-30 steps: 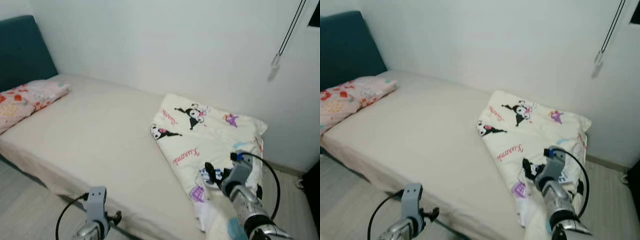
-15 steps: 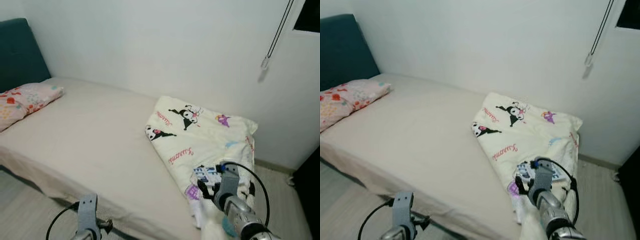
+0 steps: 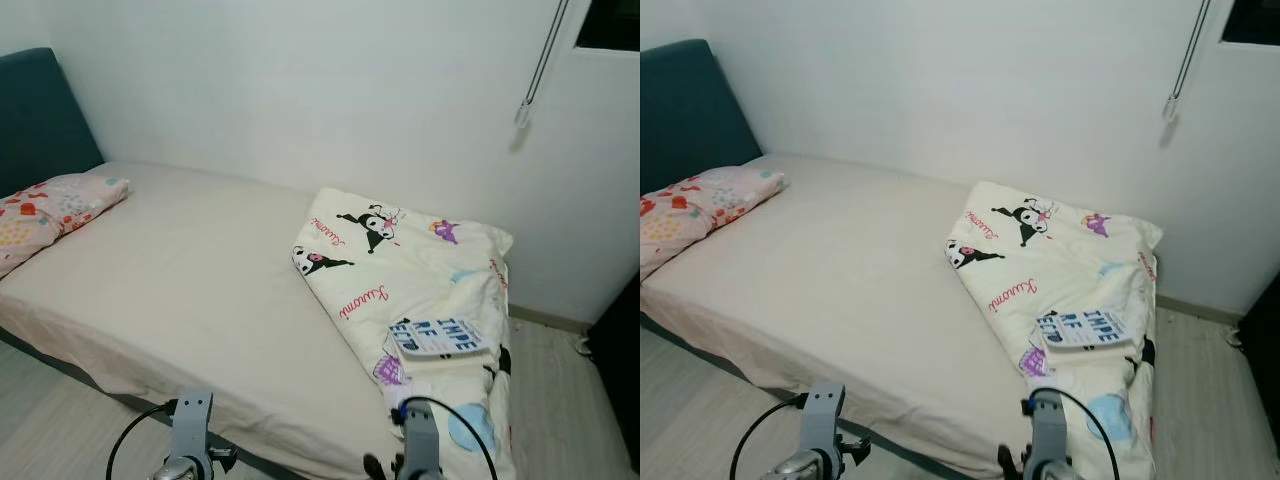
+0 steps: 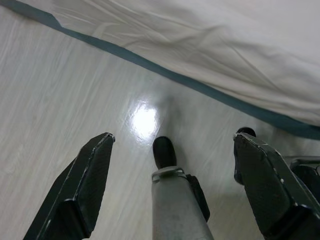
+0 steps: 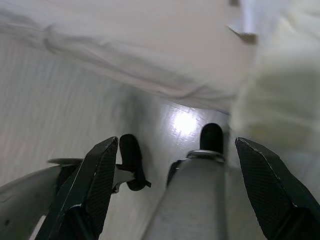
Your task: Clean up the room
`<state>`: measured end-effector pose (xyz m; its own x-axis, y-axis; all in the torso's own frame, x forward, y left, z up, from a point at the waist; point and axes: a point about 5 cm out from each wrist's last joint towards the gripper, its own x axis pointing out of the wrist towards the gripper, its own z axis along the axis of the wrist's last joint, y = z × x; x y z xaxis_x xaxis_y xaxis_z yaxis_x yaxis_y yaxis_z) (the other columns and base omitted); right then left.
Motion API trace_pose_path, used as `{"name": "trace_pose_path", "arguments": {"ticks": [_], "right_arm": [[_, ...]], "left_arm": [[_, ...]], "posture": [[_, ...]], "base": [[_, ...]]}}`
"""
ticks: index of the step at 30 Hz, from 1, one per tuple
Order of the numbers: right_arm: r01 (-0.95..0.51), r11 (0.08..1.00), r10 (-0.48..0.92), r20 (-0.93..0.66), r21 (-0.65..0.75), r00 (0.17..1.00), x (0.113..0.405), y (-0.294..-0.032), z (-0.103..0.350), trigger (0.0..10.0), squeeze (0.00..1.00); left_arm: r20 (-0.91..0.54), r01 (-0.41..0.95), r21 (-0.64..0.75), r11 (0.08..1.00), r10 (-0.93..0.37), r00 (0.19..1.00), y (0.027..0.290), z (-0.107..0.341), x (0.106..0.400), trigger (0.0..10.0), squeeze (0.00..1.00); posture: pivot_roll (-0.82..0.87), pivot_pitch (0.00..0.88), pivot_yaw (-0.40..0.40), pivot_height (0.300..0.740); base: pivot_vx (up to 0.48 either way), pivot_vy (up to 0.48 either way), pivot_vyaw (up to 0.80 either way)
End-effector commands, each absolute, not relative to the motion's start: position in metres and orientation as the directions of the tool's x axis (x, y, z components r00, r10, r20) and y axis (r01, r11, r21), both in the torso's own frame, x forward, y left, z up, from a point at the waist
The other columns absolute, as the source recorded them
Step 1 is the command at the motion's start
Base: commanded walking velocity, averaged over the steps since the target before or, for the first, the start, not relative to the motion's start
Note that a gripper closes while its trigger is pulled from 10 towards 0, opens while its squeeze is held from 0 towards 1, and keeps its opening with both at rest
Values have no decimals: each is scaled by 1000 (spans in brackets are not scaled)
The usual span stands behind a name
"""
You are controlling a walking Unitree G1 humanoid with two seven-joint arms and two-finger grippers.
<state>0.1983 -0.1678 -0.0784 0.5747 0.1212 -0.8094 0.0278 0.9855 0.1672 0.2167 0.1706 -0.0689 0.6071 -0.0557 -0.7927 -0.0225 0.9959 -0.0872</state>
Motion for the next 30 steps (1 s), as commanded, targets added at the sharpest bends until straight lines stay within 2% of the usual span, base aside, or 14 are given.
{"name": "trace_pose_path", "arguments": {"ticks": [1, 7, 12, 21, 30], "right_arm": [[34, 986, 114, -799, 166, 590, 202, -168, -76, 10000, 0], [-6, 992, 109, -808, 129, 580, 201, -169, -77, 10000, 0], [-46, 994, 108, -836, 99, 538, 189, -170, -83, 10000, 0], [-133, 988, 137, -849, 79, 511, 185, -164, -86, 10000, 0], [-149, 986, 139, -841, 70, 523, 187, -164, -84, 10000, 0]], "left_arm": [[-808, -21, -99, 995, -68, 585, 166, -72, 212, 10000, 0], [-816, 3, -101, 995, -85, 572, 161, -75, 207, 10000, 0], [-815, 37, -97, 995, -101, 570, 157, -76, 206, 10000, 0], [-818, 64, -119, 991, -134, 559, 150, -79, 201, 10000, 0], [-826, 79, -122, 989, -145, 544, 149, -81, 197, 10000, 0]], "posture": [[-110, 0, 48, 740], [-111, 0, 36, 740], [-98, 0, 11, 740], [-96, 0, 1, 740], [-101, 0, 8, 740]], "base": [[-311, 0, 0], [-327, 0, 0], [0, 0, 0], [0, 0, 0], [0, -409, 0]]}}
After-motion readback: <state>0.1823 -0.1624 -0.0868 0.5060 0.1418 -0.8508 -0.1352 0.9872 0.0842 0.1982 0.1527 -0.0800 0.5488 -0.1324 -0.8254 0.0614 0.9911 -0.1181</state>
